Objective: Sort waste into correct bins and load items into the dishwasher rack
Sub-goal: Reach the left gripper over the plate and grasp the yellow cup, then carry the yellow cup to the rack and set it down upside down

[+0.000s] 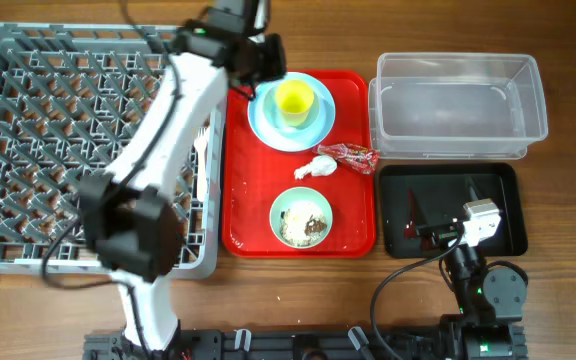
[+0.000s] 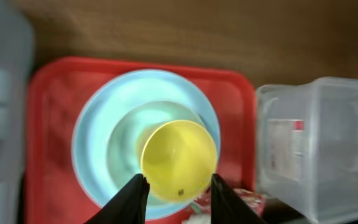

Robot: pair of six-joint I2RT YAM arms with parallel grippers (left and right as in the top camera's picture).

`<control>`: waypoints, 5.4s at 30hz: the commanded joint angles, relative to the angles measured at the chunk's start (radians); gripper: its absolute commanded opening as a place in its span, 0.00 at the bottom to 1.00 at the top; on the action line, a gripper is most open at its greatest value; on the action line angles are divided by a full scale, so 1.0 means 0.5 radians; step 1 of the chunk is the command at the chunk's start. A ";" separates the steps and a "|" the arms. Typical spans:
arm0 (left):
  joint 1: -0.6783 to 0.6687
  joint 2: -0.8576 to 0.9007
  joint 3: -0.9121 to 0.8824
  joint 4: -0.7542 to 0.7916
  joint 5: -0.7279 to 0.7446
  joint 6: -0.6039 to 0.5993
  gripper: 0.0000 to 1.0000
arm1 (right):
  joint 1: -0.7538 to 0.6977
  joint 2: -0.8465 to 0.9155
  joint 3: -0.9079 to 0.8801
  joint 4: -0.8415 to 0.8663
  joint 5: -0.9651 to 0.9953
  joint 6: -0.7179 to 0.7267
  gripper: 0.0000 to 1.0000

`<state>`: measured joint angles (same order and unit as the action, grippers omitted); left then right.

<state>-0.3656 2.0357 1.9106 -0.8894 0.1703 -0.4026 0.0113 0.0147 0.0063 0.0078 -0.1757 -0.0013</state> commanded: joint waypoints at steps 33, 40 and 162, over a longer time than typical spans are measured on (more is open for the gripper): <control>-0.479 0.320 0.008 0.108 -0.776 -0.049 0.17 | -0.006 -0.014 -0.002 0.010 0.011 0.008 1.00; -0.479 0.320 -0.093 0.142 -0.777 -0.049 0.18 | -0.006 -0.014 -0.002 0.010 0.011 0.008 1.00; 1.241 0.054 -0.192 -0.034 1.254 0.421 0.52 | -0.006 -0.014 -0.002 0.009 0.011 0.007 1.00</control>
<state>0.2485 2.2223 1.7756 -0.9211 0.8845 -0.2070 0.0113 0.0147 0.0063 0.0074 -0.1757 -0.0013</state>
